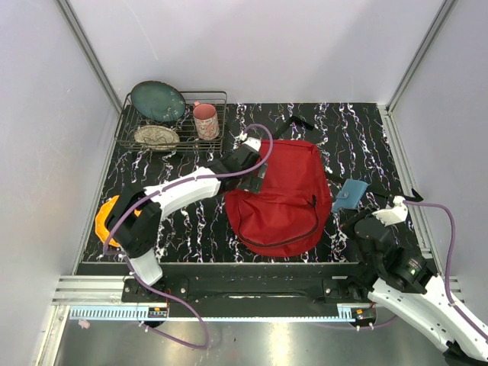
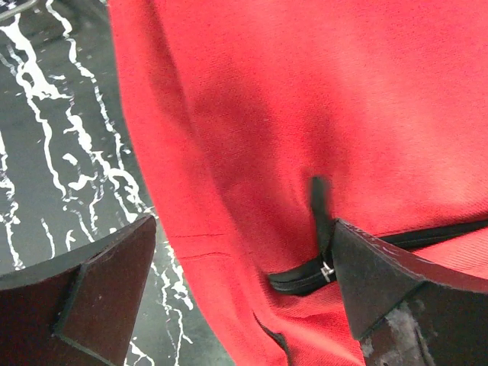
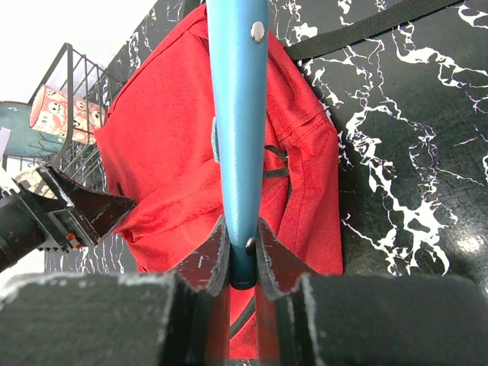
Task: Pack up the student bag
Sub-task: Place the personal item in the student bag.
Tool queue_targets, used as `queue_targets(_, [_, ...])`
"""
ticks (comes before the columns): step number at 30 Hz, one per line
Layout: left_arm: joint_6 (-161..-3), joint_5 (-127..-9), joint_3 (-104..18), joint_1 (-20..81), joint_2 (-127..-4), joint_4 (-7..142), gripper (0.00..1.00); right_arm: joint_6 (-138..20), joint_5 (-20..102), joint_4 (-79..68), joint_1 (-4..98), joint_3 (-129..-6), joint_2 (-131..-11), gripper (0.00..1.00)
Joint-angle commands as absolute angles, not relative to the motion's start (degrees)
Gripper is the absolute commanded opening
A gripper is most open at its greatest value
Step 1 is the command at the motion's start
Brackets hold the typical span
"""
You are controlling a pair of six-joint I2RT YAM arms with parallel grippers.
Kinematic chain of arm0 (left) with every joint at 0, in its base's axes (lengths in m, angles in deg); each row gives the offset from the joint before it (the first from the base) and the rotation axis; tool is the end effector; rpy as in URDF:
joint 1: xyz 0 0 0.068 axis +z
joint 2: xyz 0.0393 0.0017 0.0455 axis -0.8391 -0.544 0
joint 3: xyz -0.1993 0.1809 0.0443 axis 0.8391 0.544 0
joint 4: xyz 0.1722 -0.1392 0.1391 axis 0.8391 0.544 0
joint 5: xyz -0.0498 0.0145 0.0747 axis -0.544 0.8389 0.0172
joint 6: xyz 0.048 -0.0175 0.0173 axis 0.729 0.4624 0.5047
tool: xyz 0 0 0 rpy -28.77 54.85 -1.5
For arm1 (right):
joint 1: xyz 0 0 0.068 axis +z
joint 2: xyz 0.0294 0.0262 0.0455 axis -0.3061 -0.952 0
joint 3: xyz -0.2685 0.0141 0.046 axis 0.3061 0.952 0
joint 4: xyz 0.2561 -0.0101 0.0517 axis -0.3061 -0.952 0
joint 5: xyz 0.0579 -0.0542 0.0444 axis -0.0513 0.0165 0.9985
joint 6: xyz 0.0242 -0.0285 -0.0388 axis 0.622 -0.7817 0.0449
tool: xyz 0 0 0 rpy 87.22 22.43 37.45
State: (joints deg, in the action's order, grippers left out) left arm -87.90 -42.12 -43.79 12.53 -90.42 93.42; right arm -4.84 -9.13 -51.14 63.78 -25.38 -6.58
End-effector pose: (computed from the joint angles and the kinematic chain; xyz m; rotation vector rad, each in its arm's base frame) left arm 0.2783 -0.2586 0.2320 0.4288 2.3710 -0.1220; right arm 0.0670 0.0346 0.2686 0.6864 1.8415 0.4559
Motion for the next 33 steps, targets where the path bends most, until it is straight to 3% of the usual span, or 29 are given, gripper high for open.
queue_targets(1, [-88.77,-36.83,-40.53,14.32,-85.36,94.90,0.99,-3.61,-10.40,-48.34,63.70,-25.46,-7.45,0.09])
queue_targets(9, [-89.38,-34.63,-39.12,15.73,-79.92,95.16,0.99,-3.70,-9.96,-47.38,63.70,-25.11,-7.72,0.09])
queue_targets(16, [-88.95,-45.07,-42.80,13.63,-76.83,88.94,0.99,-3.52,-9.96,-47.02,63.61,-24.58,-7.80,0.09])
queue_targets(26, [-73.59,-54.85,-57.65,11.60,-93.06,93.83,0.99,-4.14,-9.70,-47.29,63.70,-24.49,-6.84,0.10])
queue_targets(33, [-79.88,-55.19,-63.12,11.60,-97.66,99.03,0.99,-3.08,-9.79,-47.38,63.70,-23.79,-6.31,0.10])
